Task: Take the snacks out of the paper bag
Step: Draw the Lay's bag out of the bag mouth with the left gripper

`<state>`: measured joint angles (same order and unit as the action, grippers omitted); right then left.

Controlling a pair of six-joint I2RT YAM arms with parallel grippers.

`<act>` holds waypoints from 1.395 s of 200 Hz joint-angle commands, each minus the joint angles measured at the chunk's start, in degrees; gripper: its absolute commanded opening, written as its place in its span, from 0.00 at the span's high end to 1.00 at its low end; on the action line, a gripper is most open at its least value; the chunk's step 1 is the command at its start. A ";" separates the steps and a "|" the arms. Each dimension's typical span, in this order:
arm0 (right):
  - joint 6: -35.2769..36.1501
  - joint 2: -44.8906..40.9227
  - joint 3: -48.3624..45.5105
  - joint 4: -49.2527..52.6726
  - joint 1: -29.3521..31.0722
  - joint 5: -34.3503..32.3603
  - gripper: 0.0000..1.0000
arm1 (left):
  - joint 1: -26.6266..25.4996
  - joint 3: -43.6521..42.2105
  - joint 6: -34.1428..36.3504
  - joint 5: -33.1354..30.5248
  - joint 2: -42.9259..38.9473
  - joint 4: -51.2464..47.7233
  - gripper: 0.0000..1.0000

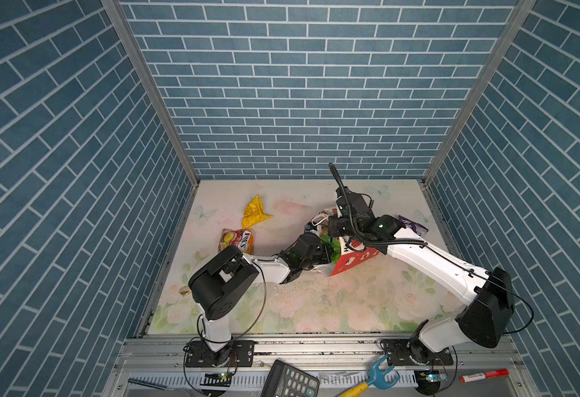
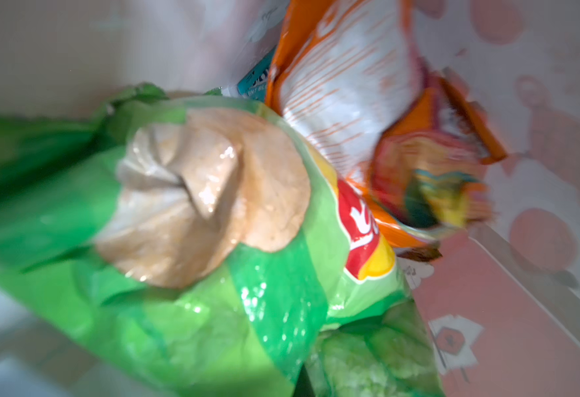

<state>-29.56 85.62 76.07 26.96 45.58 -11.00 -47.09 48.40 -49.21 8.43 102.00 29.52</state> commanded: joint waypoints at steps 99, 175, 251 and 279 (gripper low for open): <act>0.21 -1.08 -0.27 0.01 -0.22 -2.35 1.00 | 0.86 -3.57 7.91 -6.42 -14.15 -11.28 1.00; -0.15 -1.07 -0.82 -0.87 -0.23 -1.21 1.00 | 0.86 -5.17 10.27 -7.86 -17.68 -15.54 0.80; -0.33 -1.27 -1.20 -1.41 -0.21 -0.61 1.00 | 1.12 -5.10 11.51 -7.26 -16.39 -18.42 0.38; -0.40 -1.16 -1.45 -1.55 -0.23 -0.51 1.00 | 1.81 -5.28 10.67 -5.58 -15.52 -17.33 0.36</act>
<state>-29.58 85.58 75.40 26.00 45.58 -10.79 -46.24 43.38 -38.61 1.39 85.30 12.80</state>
